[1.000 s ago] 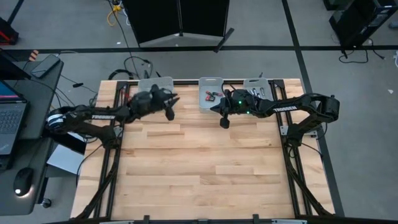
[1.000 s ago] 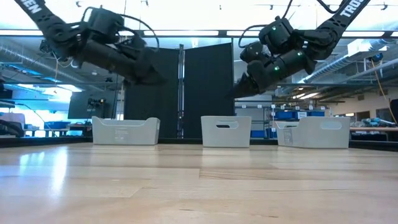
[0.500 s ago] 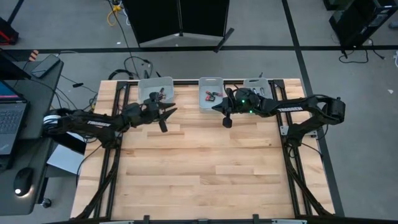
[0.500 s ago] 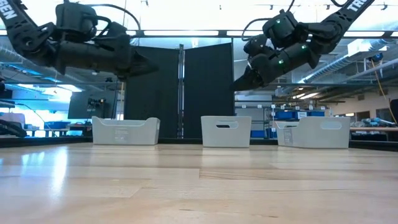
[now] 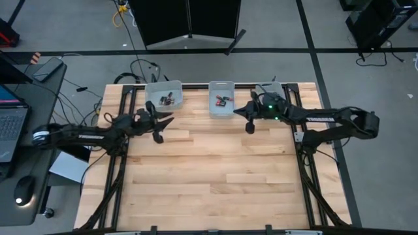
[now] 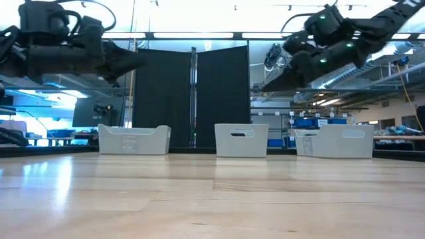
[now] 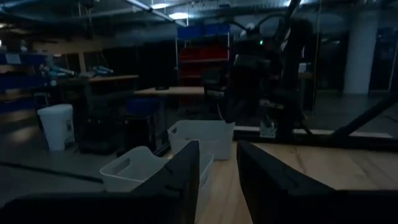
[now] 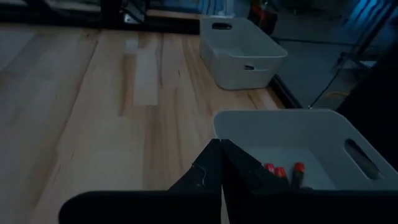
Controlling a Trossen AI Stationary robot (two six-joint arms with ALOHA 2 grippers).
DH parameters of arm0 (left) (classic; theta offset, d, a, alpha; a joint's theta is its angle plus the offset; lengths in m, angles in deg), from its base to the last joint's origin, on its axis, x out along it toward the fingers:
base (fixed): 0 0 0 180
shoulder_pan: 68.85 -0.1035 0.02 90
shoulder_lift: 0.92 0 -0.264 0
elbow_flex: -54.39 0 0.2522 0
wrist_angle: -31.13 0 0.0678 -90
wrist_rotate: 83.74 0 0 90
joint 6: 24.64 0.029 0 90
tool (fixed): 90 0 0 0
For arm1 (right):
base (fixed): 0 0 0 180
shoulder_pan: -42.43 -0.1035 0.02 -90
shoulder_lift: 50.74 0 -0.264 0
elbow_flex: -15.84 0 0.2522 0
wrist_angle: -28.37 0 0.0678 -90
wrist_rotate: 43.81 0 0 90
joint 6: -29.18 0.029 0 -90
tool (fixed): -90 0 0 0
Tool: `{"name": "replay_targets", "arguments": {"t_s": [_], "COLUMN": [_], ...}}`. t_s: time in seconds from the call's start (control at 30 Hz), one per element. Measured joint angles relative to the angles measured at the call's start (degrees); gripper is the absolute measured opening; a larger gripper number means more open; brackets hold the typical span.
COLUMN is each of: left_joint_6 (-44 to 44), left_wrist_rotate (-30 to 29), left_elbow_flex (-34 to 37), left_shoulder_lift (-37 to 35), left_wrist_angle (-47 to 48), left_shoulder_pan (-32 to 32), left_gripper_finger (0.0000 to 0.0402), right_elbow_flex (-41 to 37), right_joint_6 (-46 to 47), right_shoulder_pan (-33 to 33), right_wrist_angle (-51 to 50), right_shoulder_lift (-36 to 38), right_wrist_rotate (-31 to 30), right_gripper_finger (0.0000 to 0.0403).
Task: Sort batteries
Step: Return to Home Position
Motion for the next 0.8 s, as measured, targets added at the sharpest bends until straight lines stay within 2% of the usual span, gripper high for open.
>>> {"name": "replay_targets", "arguments": {"t_s": [0.13,0.27,0.53,0.67,0.8], "left_joint_6": [-0.10,0.75,2.80,1.73,1.98], "left_wrist_rotate": [0.79,1.09,-1.44,-1.57,-3.47], "left_elbow_flex": [2.18,2.20,2.20,2.20,2.22], "left_shoulder_lift": [-3.77,-6.76,-10.65,-14.13,-17.96], "left_wrist_angle": [-0.37,2.95,3.20,8.27,12.72], "left_shoulder_pan": [0.75,2.31,2.99,2.99,2.99], "left_gripper_finger": [0.0115,0.0115,0.0115,0.0115,0.0115], "right_elbow_flex": [-4.76,-8.69,-14.75,-16.54,-18.36], "right_joint_6": [1.92,3.05,4.25,4.26,4.38], "right_shoulder_pan": [1.28,2.70,7.10,9.00,10.72], "right_wrist_angle": [1.19,1.85,5.41,5.47,5.50], "right_shoulder_lift": [5.69,10.46,16.57,18.92,20.86], "right_wrist_rotate": [0.39,4.52,4.87,4.96,8.24], "right_gripper_finger": [0.0009,0.0009,0.0009,0.0009,0.0009]}}
